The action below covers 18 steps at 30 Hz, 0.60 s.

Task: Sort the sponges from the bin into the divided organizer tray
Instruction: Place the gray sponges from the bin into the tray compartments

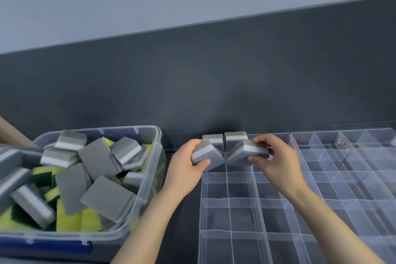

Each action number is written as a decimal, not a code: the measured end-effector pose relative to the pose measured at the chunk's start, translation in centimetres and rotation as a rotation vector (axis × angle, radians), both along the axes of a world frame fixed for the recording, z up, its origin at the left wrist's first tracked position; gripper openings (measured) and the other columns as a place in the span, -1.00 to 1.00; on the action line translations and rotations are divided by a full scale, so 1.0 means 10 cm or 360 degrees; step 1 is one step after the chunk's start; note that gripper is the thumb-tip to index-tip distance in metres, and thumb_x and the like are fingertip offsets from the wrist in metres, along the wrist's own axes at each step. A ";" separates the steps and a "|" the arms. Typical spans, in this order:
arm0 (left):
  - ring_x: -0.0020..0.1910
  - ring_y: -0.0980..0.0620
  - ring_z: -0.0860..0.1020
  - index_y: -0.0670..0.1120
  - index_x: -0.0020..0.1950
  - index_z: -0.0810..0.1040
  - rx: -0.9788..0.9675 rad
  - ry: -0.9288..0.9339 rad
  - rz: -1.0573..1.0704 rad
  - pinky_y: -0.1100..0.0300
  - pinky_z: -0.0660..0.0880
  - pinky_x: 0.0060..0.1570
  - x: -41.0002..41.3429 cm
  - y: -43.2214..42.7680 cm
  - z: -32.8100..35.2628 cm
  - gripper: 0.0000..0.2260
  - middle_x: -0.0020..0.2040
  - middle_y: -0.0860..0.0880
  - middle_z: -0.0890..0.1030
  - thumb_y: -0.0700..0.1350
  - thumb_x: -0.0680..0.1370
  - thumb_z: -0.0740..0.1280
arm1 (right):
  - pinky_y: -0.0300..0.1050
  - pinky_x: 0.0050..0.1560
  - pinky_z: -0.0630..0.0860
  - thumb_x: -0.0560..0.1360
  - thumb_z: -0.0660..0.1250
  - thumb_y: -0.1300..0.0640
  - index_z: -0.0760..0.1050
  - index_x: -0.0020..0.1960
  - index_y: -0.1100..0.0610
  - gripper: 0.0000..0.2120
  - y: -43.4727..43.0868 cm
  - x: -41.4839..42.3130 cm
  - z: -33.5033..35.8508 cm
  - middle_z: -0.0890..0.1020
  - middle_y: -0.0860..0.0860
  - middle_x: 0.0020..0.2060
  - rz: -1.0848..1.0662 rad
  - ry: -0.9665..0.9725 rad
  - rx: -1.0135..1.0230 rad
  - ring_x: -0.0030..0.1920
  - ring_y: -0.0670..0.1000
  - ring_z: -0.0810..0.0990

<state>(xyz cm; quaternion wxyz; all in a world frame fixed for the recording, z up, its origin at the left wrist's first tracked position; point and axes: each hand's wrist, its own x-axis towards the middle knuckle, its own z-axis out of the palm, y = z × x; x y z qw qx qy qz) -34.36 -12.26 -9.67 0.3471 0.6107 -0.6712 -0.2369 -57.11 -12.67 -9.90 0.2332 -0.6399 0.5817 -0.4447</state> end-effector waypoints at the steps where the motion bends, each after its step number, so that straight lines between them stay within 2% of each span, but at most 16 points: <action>1: -0.03 0.24 0.49 0.07 0.17 0.47 0.0005 -0.0030 -0.0022 0.40 0.40 -0.11 -0.02 -0.02 0.00 -0.68 0.01 0.18 0.55 -0.15 0.46 0.42 | -0.56 -0.10 0.33 0.29 0.51 0.33 0.49 -0.05 -0.06 -0.60 -0.01 0.00 0.00 0.58 -0.20 -0.12 0.0006 0.0015 0.0019 -0.12 -0.23 0.51; 4: -0.01 0.15 0.50 0.05 0.21 0.46 0.0048 -0.0175 -0.0095 0.29 0.41 -0.06 -0.04 -0.05 -0.02 -0.66 0.05 0.15 0.54 -0.14 0.47 0.42 | -0.50 -0.13 0.37 0.30 0.51 0.29 0.48 -0.05 -0.07 -0.63 0.00 -0.03 -0.02 0.60 -0.17 -0.13 0.0055 0.0105 0.0092 -0.13 -0.25 0.52; 9: 0.03 0.10 0.49 0.04 0.25 0.44 0.0113 -0.0388 -0.0184 0.24 0.40 -0.02 0.00 -0.15 0.03 -0.65 0.11 0.11 0.53 -0.12 0.49 0.39 | -0.35 -0.16 0.37 0.29 0.51 0.25 0.51 -0.06 -0.06 -0.66 -0.02 -0.06 -0.03 0.58 -0.24 -0.19 0.0082 0.0218 0.0112 -0.17 -0.16 0.52; 12: 0.02 0.09 0.46 0.04 0.28 0.43 0.0188 -0.0510 -0.0256 0.22 0.38 -0.05 -0.02 -0.23 0.09 -0.64 0.14 0.08 0.52 -0.10 0.50 0.37 | -0.27 -0.12 0.36 0.30 0.50 0.23 0.55 0.00 0.01 -0.68 -0.08 -0.03 0.02 0.57 -0.19 -0.16 0.0121 0.0377 0.0131 -0.13 -0.09 0.50; 15: 0.12 0.05 0.47 0.05 0.33 0.42 0.0266 -0.0632 -0.0334 0.23 0.37 -0.02 -0.07 -0.31 0.12 -0.60 0.23 0.06 0.51 -0.10 0.50 0.37 | -0.16 -0.09 0.44 0.32 0.46 0.21 0.55 0.04 0.04 -0.69 -0.14 0.00 0.10 0.62 -0.10 -0.11 0.0231 0.0565 0.0182 -0.06 -0.02 0.54; 18: 0.24 0.00 0.46 0.03 0.39 0.40 0.0312 -0.0738 -0.0363 0.24 0.36 0.05 -0.09 -0.40 0.13 -0.54 0.33 0.02 0.47 -0.10 0.50 0.39 | -0.16 -0.18 0.41 0.33 0.42 0.19 0.54 0.03 0.02 -0.71 -0.20 0.03 0.17 0.64 -0.05 -0.12 0.0290 0.0767 0.0241 -0.05 0.06 0.55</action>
